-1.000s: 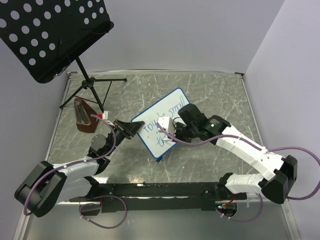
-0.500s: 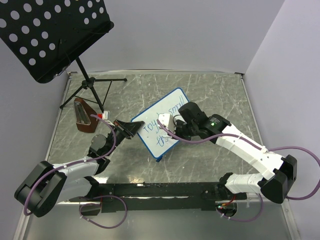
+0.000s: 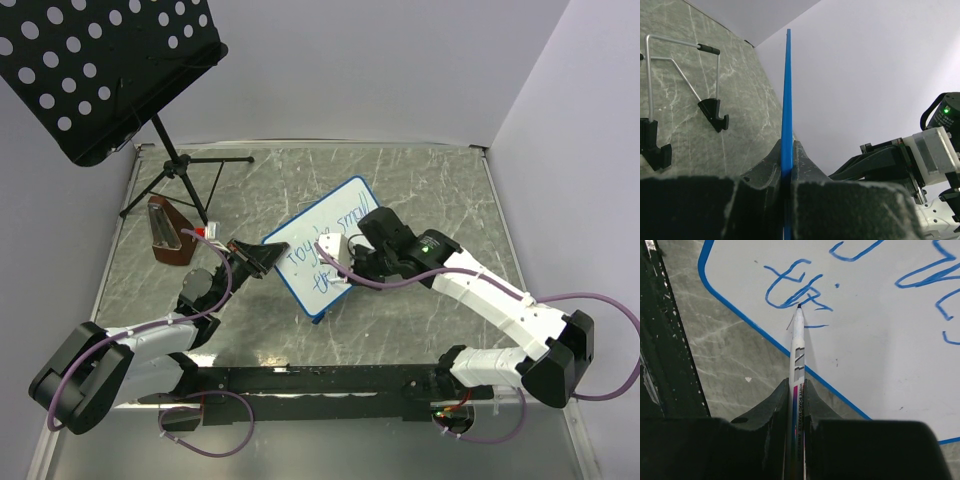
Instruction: Write a sentence on the whiteboard
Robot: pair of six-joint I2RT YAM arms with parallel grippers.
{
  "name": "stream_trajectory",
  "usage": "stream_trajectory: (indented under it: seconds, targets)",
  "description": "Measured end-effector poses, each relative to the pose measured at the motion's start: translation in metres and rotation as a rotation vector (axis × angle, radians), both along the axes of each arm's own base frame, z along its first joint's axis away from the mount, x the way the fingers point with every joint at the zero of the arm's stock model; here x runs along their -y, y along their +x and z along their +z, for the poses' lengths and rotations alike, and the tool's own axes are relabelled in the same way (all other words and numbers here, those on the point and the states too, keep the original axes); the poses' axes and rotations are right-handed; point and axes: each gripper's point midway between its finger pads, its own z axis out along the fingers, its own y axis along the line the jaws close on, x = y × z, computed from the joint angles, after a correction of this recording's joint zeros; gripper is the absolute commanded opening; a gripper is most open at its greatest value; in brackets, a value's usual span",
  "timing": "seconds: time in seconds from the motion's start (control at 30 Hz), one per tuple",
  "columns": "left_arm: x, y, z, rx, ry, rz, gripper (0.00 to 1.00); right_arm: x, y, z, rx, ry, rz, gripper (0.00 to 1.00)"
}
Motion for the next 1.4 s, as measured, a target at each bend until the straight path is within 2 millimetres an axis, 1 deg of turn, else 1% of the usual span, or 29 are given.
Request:
stream_trajectory:
  seconds: [0.2, 0.4, 0.47, 0.5, 0.67, 0.7, 0.77, 0.83, 1.0, 1.07, 1.4]
  targets:
    - [0.000, 0.000, -0.001, 0.002, 0.007, 0.002, 0.01, 0.007, -0.009, -0.010, -0.033, -0.028, 0.015, 0.00]
    - [0.000, 0.001, -0.001, -0.002, 0.005, 0.001, 0.01, 0.009, -0.010, -0.007, -0.032, -0.019, 0.012, 0.00]
    - [0.000, 0.001, -0.001, 0.000, 0.004, 0.001, 0.01, 0.011, -0.009, 0.000, -0.032, 0.006, 0.003, 0.00]
    - [0.000, 0.001, -0.001, 0.000, 0.003, 0.001, 0.01, 0.011, -0.007, 0.006, -0.034, 0.029, -0.004, 0.00]
    - [0.000, 0.001, 0.000, 0.001, 0.003, 0.001, 0.01, 0.019, 0.014, 0.050, 0.017, 0.159, -0.071, 0.00]
    - [0.000, 0.001, -0.001, 0.001, 0.003, 0.001, 0.01, 0.022, 0.018, 0.055, 0.030, 0.177, -0.086, 0.00]
    - [0.000, 0.001, -0.001, 0.001, 0.003, 0.001, 0.01, 0.026, 0.021, 0.059, 0.039, 0.193, -0.105, 0.00]
    - [0.000, 0.000, -0.001, 0.001, 0.003, 0.001, 0.01, 0.026, 0.022, 0.059, 0.041, 0.202, -0.113, 0.00]
    - [0.000, 0.000, -0.001, 0.001, 0.003, 0.001, 0.01, 0.028, 0.019, 0.041, 0.001, 0.181, -0.128, 0.00]
    - [0.000, 0.000, 0.000, 0.002, 0.002, 0.001, 0.02, 0.029, 0.018, 0.037, -0.007, 0.175, -0.131, 0.00]
    - [0.000, 0.000, 0.001, -0.001, -0.004, 0.000, 0.01, 0.025, 0.022, 0.038, 0.004, 0.192, -0.130, 0.00]
